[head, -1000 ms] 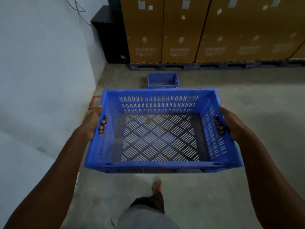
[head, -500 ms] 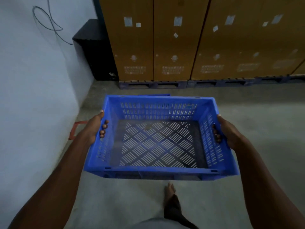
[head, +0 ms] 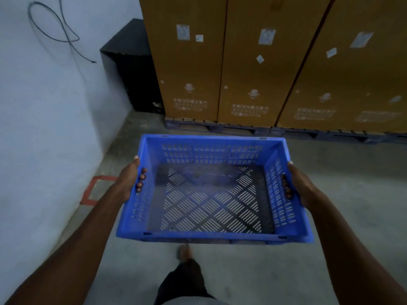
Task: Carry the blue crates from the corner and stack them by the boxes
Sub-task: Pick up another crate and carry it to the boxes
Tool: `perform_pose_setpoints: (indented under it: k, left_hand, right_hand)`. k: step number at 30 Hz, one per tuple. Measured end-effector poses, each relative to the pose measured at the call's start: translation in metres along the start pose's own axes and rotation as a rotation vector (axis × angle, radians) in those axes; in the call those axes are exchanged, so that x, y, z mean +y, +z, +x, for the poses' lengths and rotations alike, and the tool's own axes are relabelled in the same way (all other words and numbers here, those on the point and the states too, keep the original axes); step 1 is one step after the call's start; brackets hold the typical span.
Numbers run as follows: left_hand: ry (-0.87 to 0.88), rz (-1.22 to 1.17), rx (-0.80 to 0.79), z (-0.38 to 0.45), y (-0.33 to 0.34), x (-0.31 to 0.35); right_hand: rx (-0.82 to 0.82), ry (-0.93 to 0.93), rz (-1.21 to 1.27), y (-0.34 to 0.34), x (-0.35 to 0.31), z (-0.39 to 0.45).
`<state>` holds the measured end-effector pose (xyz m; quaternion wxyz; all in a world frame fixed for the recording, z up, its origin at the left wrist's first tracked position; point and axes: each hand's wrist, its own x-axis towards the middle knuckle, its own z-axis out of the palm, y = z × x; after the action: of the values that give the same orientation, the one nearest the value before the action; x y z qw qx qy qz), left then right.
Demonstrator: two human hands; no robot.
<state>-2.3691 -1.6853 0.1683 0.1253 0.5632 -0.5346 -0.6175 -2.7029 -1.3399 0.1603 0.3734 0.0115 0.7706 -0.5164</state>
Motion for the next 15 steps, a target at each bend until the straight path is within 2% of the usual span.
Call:
perform_pose_setpoints:
  k: [10,15]
  left_hand:
    - [-0.081,0.087,-0.039,0.27,0.075,0.093]
    - [-0.14,0.124,-0.055,0.396,0.117,0.113]
  right_hand:
    - [0.084,0.14,0.051,0.071,-0.072,0.247]
    - [0.097,0.205,0.08,0.099,-0.096,0.362]
